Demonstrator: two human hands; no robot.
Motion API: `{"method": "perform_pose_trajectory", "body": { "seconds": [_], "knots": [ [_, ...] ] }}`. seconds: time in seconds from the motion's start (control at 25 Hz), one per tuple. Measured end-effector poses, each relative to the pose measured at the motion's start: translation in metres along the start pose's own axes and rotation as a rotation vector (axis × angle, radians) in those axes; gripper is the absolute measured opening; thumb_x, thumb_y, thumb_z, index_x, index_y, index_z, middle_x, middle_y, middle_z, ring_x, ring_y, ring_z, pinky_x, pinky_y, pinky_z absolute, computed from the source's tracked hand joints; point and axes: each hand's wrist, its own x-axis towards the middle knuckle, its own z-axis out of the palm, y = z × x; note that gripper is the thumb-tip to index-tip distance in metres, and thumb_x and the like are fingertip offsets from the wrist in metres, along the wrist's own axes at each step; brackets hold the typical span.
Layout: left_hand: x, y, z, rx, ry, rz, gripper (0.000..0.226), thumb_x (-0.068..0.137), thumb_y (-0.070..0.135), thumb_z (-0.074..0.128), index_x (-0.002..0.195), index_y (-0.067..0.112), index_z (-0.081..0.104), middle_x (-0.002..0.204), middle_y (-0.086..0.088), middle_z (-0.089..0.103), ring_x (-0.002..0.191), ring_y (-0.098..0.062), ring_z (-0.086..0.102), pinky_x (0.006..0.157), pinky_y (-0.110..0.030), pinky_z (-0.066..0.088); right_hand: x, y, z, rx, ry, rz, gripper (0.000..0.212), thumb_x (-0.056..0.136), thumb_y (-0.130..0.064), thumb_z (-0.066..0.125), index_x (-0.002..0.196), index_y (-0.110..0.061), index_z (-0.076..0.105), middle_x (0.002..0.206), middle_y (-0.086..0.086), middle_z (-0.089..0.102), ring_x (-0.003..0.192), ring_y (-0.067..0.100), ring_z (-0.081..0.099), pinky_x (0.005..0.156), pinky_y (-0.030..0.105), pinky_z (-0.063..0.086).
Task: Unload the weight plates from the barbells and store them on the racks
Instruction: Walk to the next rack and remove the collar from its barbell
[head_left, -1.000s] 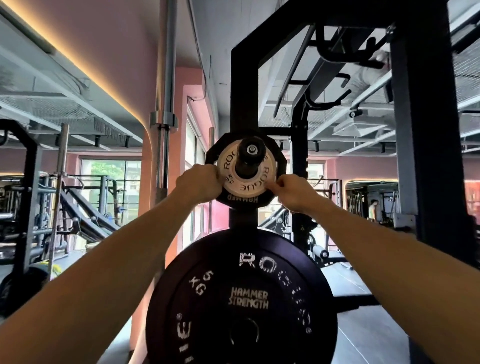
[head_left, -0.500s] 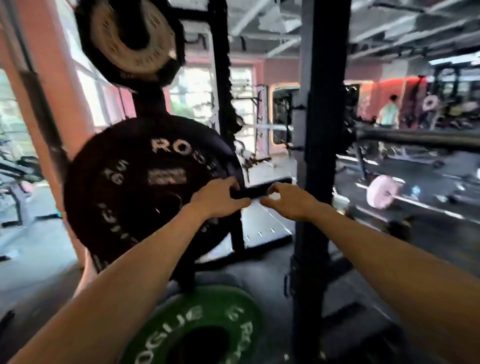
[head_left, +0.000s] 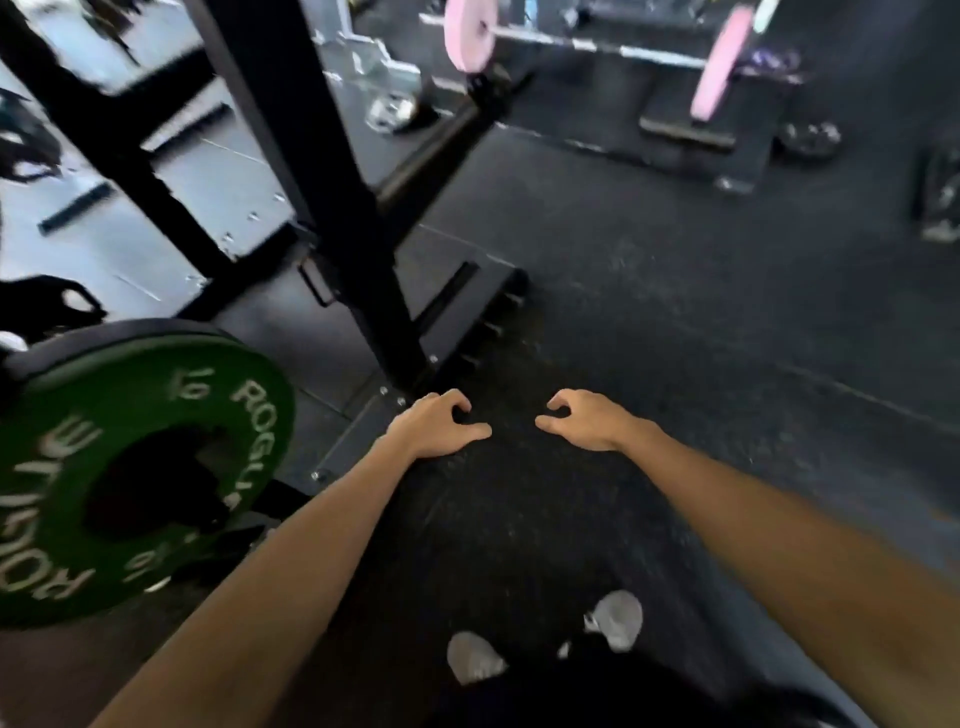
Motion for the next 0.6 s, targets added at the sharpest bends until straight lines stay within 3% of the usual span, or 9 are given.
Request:
{"method": "perform_pose_trajectory", "body": {
  "seconds": [0.12, 0.36, 0.6],
  "knots": [
    [0.016, 0.044, 0.08, 0.039, -0.213, -0.01, 0.073, 0.064, 0.078, 0.056, 0.121, 0.032, 0.053, 0.126, 0.003, 0.053, 0.109, -0.018, 0.054, 0.095, -0.04, 0.046, -0.027, 0.096, 0.036, 0.127, -0.074, 0.175, 0.06, 0.09, -0.059, 0.05, 0.136, -0.02, 0.046, 0.143, 0.001, 0.047, 0.128, 0.024, 0.048, 0.106, 0.043, 0.039],
    [0.026, 0.115, 0.201, 0.147, -0.486, -0.022, 0.07, 0.073, 0.07, 0.059, 0.125, 0.025, 0.053, 0.129, -0.002, 0.056, 0.113, -0.022, 0.055, 0.098, -0.039, 0.045, -0.079, 0.227, 0.083, 0.249, -0.19, 0.307, 0.05, 0.096, -0.041, 0.052, 0.123, 0.001, 0.058, 0.127, 0.017, 0.06, 0.115, 0.032, 0.057, 0.098, 0.04, 0.045],
    [0.054, 0.176, 0.245, 0.426, -0.588, 0.062, 0.069, 0.071, 0.075, 0.051, 0.122, 0.029, 0.054, 0.13, -0.002, 0.054, 0.115, -0.023, 0.054, 0.099, -0.043, 0.044, -0.106, 0.322, 0.078, 0.35, -0.224, 0.428, 0.048, 0.097, -0.038, 0.05, 0.121, 0.002, 0.061, 0.125, 0.019, 0.062, 0.115, 0.033, 0.058, 0.098, 0.039, 0.046]
  ]
}}
